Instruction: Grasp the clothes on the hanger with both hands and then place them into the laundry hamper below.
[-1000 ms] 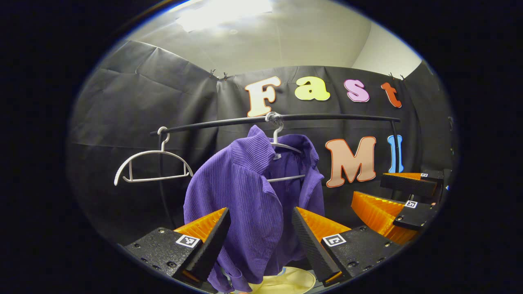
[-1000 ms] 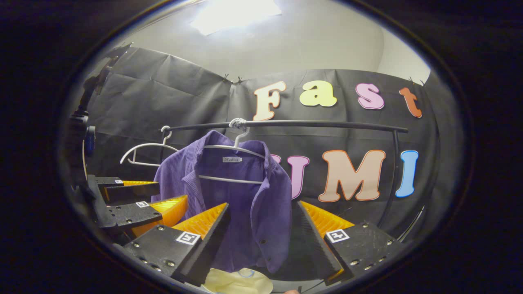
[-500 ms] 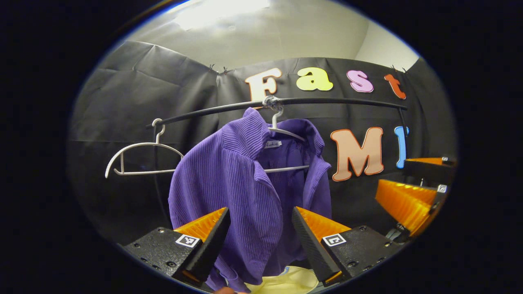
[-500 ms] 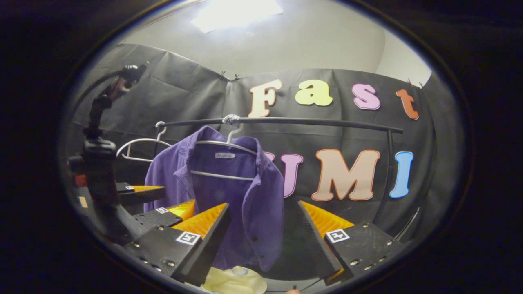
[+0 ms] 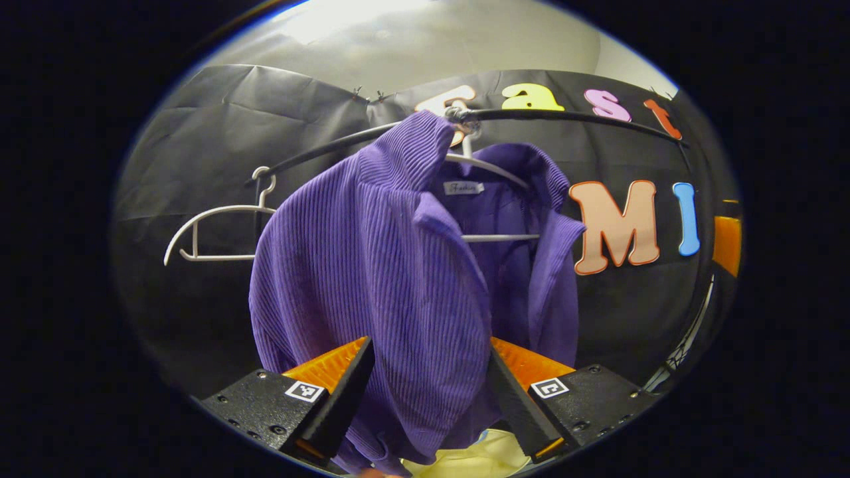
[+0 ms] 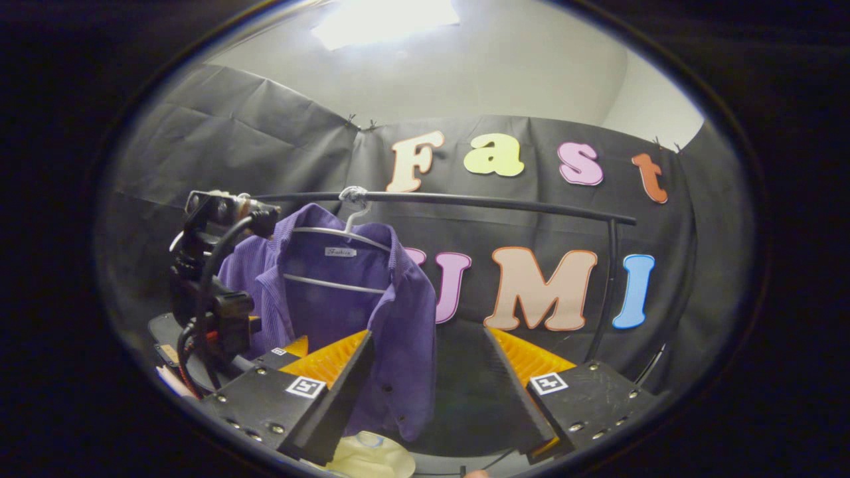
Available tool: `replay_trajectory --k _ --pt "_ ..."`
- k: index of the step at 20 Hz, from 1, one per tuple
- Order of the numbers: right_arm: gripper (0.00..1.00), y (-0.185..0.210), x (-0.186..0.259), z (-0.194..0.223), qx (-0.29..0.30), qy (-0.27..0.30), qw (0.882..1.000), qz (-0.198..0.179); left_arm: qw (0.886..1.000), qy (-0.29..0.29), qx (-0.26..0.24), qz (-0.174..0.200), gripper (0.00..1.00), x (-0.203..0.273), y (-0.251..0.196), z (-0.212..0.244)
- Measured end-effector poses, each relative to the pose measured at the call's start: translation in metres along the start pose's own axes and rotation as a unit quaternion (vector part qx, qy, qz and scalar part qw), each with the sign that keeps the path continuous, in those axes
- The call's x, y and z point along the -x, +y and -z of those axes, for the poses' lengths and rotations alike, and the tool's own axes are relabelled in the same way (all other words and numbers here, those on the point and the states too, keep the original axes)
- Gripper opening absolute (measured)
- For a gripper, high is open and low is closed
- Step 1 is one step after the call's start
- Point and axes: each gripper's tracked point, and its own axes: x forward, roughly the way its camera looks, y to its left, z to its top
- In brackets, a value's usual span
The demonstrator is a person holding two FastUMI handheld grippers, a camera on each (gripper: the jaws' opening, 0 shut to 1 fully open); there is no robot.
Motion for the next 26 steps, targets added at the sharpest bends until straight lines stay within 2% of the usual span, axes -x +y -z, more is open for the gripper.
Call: replay_trajectory --k 1,3,10,11,14,20,26 --pt "0.96 0.002 -0.002 0.002 -0.002 0.001 1.000 -0.002 1.000 0.002 0.005 0.002 0.99 -0.003 0.001 0.002" --pt "0.98 0.004 -0.005 0.006 -0.005 0.006 1.000 -0.006 1.000 0.008 0.015 0.008 0.96 -0.008 0.003 0.005" --pt "0.94 0.022 -0.021 0.014 -0.012 0.010 0.999 -0.029 0.999 0.027 0.020 -0.007 0.12 -0.007 0.026 0.010" --pt "0.94 0.025 -0.024 0.016 -0.011 0.012 0.999 -0.033 0.999 0.031 0.024 -0.002 0.08 -0.004 0.026 0.009" --pt "0.94 0.032 -0.033 0.024 -0.009 0.020 0.999 -0.044 0.997 0.036 0.063 0.034 0.05 0.007 0.019 0.004" --pt "0.94 0.056 -0.062 0.043 -0.009 0.032 0.997 -0.075 0.997 0.035 0.055 0.046 0.01 0.026 0.034 -0.011" --pt "0.96 0.090 -0.096 0.066 -0.024 0.049 0.994 -0.095 0.998 0.007 0.054 0.033 0.00 0.037 0.058 -0.046"
